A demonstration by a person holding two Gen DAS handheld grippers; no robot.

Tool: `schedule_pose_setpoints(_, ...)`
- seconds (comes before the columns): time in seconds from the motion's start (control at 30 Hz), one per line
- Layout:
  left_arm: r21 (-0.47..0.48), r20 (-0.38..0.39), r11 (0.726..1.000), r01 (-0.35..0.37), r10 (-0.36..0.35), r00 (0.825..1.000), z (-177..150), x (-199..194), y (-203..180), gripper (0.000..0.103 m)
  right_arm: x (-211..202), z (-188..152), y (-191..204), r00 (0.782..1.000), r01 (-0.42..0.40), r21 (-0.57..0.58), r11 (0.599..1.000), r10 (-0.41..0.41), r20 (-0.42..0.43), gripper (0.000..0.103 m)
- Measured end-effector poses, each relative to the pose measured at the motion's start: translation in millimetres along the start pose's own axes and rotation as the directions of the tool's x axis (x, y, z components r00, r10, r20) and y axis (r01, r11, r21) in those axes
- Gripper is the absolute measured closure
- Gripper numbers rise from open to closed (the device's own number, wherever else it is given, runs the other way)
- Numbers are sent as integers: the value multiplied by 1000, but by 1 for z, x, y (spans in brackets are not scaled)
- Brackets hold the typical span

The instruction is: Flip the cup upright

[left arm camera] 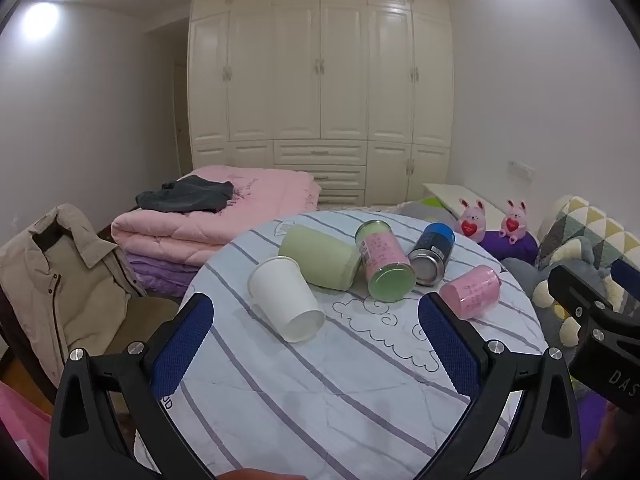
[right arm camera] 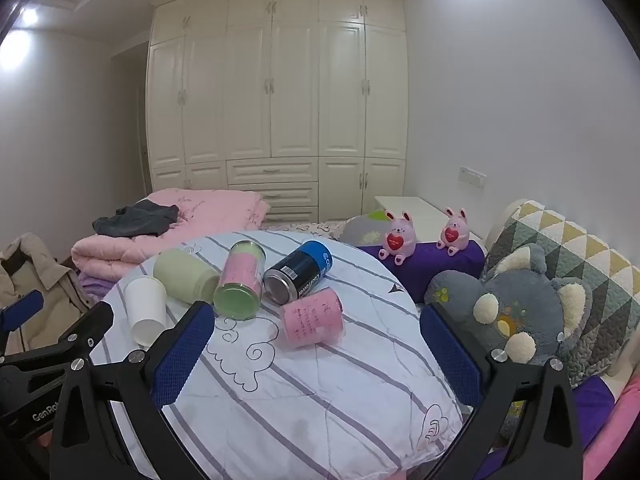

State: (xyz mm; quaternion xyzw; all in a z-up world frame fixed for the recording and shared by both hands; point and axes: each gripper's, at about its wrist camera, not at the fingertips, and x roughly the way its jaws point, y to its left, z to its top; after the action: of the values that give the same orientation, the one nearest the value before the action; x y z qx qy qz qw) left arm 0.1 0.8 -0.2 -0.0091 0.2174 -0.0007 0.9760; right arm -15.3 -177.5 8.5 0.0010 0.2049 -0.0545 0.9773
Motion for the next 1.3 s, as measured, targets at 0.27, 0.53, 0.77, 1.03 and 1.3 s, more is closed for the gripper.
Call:
schedule_pose_setpoints(0.27, 11, 0, 1000, -12, 12, 1000, 0, 0, -1, 0, 2, -1, 2, 1000, 5, -12, 1000, -5, -12, 0)
schedule_pose_setpoints(0.53, 27, 4, 1000, -11, 11, 1000, -1, -2, -3, 0, 3, -1, 2, 1000, 7, -21, 1000, -7, -29, 0)
schedule_pose_setpoints(0.77, 33, 9, 999, -10, 10, 1000, -1, -5, -4, 0, 4, -4, 2, 999, 11, -31, 999, -13, -44, 0)
schedule_pose_setpoints(1.03, 35, 10, 999, -13, 13, 1000, 0, -6, -5, 0, 5, -4, 1, 998, 17, -36, 999, -19, -56, 0)
schedule_pose_setpoints(1.3, 43, 11, 999, -12, 11, 1000, 1, -8, -7, 0, 6, -5, 0, 997, 26, -41, 999, -28, -67, 0)
